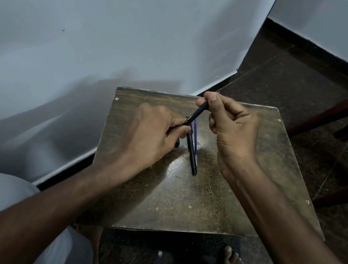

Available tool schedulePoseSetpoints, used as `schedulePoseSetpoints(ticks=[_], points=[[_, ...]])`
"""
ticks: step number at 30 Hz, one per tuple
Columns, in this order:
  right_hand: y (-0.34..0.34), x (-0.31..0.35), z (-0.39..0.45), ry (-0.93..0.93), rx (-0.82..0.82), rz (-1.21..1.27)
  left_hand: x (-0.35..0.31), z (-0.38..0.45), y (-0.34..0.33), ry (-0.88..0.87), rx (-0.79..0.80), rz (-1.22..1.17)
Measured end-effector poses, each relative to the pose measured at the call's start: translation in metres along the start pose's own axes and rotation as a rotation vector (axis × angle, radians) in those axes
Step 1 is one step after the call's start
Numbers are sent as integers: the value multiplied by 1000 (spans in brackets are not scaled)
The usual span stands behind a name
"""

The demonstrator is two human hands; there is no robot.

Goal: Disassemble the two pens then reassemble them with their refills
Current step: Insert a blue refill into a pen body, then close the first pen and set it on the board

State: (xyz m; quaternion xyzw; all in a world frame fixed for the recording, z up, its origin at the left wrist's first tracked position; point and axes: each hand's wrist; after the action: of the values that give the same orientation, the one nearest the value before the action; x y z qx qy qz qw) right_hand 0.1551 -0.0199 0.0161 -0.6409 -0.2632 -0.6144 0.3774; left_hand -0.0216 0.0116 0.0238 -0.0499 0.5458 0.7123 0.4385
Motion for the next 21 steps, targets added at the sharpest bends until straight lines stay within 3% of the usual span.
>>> schedulePoseSetpoints(ticks=[4, 6, 8, 10, 14, 21], points=[[0, -1, -2, -19, 30, -141, 11, 6, 4, 63, 75, 29], [3, -3, -1, 29, 69, -377, 25, 10, 9, 164, 25, 43], [5, -5, -3, 247, 128, -761, 35, 12, 14, 259, -72, 29], [2, -6, -8, 484, 211, -984, 38, 11, 17, 313, -117, 29], [-9, -13, -14, 667, 318, -1088, 31, 10, 16, 322, -98, 65], [-25, -21, -23, 615, 390, -1172, 29, 11, 16, 289, -102, 89]])
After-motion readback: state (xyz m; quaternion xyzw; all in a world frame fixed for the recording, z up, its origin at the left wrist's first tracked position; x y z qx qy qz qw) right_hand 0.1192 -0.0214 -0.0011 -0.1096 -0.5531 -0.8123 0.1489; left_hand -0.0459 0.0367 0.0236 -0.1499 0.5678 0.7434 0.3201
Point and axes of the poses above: each hand's wrist, its own z-axis towards the middle knuckle, its own y-axis out of the back of the hand, x = y × z, and after that the axes turned 8 degrees about -x, right-handed
